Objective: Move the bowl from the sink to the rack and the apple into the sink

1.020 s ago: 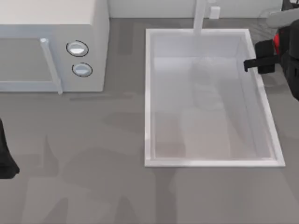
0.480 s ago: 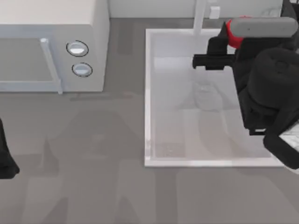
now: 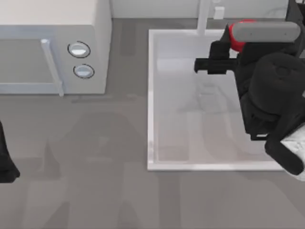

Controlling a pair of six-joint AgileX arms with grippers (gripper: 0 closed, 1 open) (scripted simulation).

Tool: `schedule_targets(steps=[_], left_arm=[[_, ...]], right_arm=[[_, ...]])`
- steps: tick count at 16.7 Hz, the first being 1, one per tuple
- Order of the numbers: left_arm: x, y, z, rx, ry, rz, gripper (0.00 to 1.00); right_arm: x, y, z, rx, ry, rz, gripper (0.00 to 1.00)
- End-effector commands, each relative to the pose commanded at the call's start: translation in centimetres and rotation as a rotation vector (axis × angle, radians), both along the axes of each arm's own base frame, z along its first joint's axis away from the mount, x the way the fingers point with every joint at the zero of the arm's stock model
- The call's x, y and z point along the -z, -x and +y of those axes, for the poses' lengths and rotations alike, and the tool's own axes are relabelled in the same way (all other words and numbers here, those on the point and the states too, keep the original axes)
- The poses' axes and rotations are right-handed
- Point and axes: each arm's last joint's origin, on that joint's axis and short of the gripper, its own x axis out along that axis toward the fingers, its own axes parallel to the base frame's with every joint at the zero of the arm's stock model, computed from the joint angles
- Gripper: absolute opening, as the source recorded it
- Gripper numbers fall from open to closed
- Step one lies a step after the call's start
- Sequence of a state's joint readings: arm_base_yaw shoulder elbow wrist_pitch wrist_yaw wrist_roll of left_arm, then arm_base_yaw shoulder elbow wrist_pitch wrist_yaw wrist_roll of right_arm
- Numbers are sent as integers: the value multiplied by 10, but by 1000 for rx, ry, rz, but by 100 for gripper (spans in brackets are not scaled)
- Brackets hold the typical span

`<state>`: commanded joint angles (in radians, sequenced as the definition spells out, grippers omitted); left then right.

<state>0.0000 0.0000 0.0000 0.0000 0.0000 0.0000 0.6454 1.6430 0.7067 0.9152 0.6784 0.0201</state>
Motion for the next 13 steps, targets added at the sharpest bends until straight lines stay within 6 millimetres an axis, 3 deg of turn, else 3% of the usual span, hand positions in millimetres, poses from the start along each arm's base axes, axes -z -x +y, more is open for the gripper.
schedule_targets(steps=[5,9,13], left_arm=[[0,0,0,0,0,0,100],[0,0,0,0,0,0,100],[0,0,0,0,0,0,100]], right_arm=[[58,-9,6,17,14,12,0],[108,-4,4,6,5,1,0],[136,3,0,-5,-5,-7,0]])
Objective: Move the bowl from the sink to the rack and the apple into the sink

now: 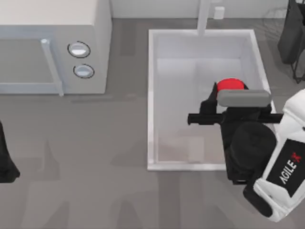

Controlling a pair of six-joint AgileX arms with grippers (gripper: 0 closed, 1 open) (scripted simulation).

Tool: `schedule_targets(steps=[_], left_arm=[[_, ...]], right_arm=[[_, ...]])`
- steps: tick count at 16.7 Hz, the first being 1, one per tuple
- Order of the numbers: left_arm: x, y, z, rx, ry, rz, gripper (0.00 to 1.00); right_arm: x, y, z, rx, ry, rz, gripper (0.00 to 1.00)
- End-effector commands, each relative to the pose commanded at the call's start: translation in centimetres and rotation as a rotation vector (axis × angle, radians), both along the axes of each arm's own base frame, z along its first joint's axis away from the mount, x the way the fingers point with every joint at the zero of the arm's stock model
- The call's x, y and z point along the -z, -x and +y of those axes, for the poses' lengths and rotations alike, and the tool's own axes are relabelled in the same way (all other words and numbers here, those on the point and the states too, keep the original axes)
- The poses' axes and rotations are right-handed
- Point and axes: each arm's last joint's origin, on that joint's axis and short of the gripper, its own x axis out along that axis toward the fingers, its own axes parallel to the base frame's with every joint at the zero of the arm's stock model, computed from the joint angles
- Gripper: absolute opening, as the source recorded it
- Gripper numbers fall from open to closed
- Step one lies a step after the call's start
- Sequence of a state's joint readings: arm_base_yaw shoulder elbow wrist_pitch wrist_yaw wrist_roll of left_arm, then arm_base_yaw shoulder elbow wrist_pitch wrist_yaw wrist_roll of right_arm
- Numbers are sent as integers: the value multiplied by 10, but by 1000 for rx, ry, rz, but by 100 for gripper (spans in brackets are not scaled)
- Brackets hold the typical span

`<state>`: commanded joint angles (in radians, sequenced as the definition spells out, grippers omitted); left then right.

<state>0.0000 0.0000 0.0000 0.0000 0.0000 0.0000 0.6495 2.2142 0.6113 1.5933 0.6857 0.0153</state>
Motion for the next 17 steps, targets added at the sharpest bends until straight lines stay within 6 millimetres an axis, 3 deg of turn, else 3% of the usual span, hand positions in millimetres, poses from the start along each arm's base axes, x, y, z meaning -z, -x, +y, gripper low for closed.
schedule_targets(steps=[5,17], left_arm=[[0,0,0,0,0,0,100],[0,0,0,0,0,0,100]], right_arm=[[4,1,-1,-1,-1,0,0],[4,1,-1,-1,-1,0,90]])
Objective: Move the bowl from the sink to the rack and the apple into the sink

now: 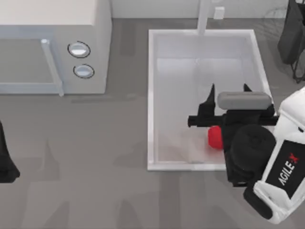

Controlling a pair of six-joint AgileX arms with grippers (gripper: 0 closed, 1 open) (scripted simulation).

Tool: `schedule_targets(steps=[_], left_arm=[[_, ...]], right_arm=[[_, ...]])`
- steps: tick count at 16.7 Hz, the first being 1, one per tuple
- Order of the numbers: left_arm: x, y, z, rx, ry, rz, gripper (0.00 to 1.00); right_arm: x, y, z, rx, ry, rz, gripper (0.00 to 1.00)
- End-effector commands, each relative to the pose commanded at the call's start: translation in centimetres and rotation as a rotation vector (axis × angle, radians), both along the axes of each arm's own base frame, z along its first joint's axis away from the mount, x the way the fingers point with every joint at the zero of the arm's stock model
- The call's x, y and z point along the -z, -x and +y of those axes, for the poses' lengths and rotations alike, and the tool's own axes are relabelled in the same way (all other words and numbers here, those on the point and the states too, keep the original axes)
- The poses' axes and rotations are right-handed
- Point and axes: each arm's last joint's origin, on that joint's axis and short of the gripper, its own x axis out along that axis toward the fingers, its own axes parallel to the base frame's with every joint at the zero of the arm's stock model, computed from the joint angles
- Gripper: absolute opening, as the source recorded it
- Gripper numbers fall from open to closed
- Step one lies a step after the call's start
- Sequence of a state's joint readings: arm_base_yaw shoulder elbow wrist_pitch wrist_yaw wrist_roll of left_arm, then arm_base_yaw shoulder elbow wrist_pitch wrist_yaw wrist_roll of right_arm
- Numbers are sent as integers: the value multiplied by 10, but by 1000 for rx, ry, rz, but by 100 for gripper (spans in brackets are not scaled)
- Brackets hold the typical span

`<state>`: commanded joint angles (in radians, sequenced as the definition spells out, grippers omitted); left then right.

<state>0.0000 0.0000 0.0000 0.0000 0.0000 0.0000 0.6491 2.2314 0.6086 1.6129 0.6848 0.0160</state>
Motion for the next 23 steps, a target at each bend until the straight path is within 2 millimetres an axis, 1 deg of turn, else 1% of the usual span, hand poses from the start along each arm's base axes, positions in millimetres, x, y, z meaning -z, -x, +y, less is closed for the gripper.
schedule_targets(steps=[1,2,11,14,16,19,21,23], left_arm=[[0,0,0,0,0,0,100],[0,0,0,0,0,0,100],[0,0,0,0,0,0,100],[0,0,0,0,0,0,100],[0,0,0,0,0,0,100],[0,0,0,0,0,0,100],[0,0,0,0,0,0,100],[0,0,0,0,0,0,100]], right_arm=[[0,0,0,0,0,0,98],[0,0,0,0,0,0,100],[0,0,0,1,-1,-1,100],[-10,-2,-9,10,3,16,100],[-24,-4,-22,29,5,35,100],[-58,-3,-52,70,0,58,100],[-86,6,-77,98,-12,59,100],[-112,22,-103,122,-26,49,100]])
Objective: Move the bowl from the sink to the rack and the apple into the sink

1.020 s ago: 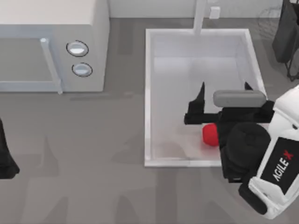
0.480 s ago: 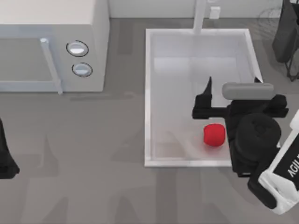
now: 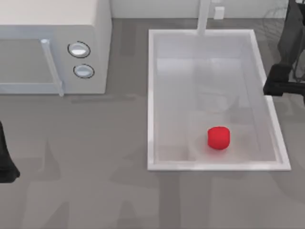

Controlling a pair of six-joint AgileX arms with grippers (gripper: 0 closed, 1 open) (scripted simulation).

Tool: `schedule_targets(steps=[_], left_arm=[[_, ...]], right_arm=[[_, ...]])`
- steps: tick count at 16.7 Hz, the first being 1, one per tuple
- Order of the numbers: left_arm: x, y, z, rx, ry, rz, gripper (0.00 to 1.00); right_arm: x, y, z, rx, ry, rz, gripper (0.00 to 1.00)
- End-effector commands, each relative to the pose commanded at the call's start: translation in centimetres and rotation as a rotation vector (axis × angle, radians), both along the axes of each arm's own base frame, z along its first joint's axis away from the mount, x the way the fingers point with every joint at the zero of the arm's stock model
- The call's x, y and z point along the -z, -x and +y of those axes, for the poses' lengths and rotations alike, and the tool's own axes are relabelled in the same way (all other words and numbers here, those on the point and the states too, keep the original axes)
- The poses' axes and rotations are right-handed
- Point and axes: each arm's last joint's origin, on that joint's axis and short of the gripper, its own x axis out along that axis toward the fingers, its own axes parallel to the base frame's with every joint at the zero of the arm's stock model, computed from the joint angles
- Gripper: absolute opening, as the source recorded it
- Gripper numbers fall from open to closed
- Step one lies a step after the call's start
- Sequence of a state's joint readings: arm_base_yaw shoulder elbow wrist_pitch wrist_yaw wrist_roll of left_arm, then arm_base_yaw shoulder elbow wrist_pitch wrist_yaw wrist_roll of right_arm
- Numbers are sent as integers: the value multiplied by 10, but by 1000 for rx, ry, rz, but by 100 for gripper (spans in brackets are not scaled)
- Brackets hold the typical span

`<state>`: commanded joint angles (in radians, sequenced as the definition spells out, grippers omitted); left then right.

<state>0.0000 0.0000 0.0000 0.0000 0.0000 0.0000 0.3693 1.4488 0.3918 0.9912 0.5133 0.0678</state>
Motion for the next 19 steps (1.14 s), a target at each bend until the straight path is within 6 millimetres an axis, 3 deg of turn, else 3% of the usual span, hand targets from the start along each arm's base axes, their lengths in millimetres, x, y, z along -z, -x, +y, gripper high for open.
schedule_targets(steps=[3,5,10,15,19], left_arm=[[0,0,0,0,0,0,100],[0,0,0,0,0,0,100],[0,0,0,0,0,0,100],[0,0,0,0,0,0,100],[0,0,0,0,0,0,100]], right_arm=[[-29,37,-36,21,-17,-34,100],[-37,67,-55,22,-22,-60,100],[-21,123,-78,-32,-3,-81,100],[7,141,-82,-115,22,-54,100],[11,143,-82,-132,26,-49,100]])
